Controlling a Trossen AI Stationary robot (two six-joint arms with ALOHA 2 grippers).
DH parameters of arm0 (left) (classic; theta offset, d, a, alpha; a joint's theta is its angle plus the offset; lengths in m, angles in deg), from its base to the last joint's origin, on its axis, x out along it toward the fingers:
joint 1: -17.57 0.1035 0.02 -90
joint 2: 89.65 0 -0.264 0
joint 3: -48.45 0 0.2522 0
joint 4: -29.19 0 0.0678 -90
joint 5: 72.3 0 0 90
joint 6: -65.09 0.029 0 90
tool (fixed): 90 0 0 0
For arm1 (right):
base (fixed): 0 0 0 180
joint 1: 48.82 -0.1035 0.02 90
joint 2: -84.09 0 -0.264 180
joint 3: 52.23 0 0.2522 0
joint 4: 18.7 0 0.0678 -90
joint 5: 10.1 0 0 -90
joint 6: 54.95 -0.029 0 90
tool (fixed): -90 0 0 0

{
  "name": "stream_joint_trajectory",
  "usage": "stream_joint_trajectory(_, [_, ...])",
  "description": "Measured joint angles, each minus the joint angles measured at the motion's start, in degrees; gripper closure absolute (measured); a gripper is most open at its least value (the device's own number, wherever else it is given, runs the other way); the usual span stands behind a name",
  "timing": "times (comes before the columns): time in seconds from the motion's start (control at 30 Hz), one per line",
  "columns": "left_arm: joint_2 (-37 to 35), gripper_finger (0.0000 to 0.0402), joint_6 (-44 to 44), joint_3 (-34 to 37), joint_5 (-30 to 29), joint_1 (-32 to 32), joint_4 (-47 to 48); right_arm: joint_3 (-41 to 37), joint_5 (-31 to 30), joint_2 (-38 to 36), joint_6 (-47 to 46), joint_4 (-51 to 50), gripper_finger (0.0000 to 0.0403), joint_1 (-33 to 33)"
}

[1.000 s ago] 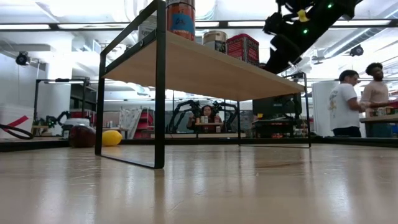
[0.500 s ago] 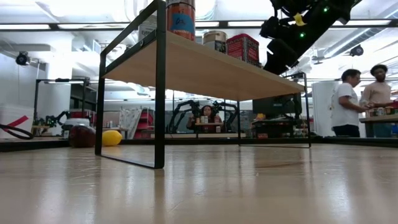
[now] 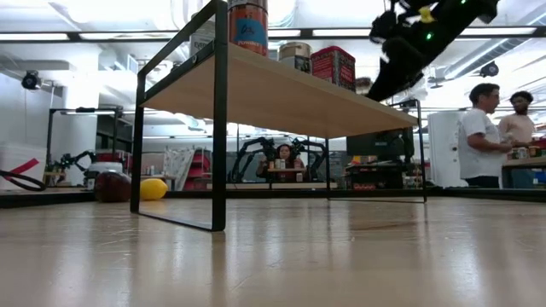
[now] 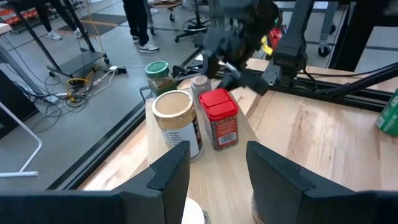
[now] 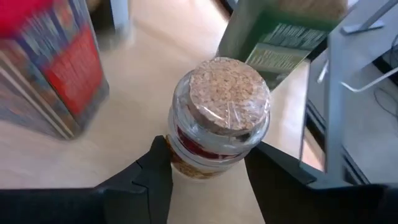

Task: Shelf spices
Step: Remove the brown seasoning bottle from the shelf

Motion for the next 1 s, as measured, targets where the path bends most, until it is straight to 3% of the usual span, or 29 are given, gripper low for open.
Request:
stream_joint_trajectory(0.3, [0.0,0.0251,-0.88,0.0,-0.17,0.01,0.0,0.0,4.28,-4.05,-1.68,0.14,0.015,-0.02])
stream_joint_trajectory(0.57, [0.0,0.0255,-0.88,0.0,-0.2,0.02,0.0,0.0,1.39,-2.57,-0.94,2.71,0.0101,0.0])
stream_joint_trajectory(0.77, [0.0,0.0254,-0.88,0.0,-0.22,0.01,0.0,0.0,2.77,-0.92,-0.1,4.82,0.0095,0.0])
stream_joint_trajectory(1.0, [0.0,0.0258,-0.76,0.0,-0.24,0.07,-0.02,0.07,2.54,3.04,0.98,8.14,0.0123,0.11])
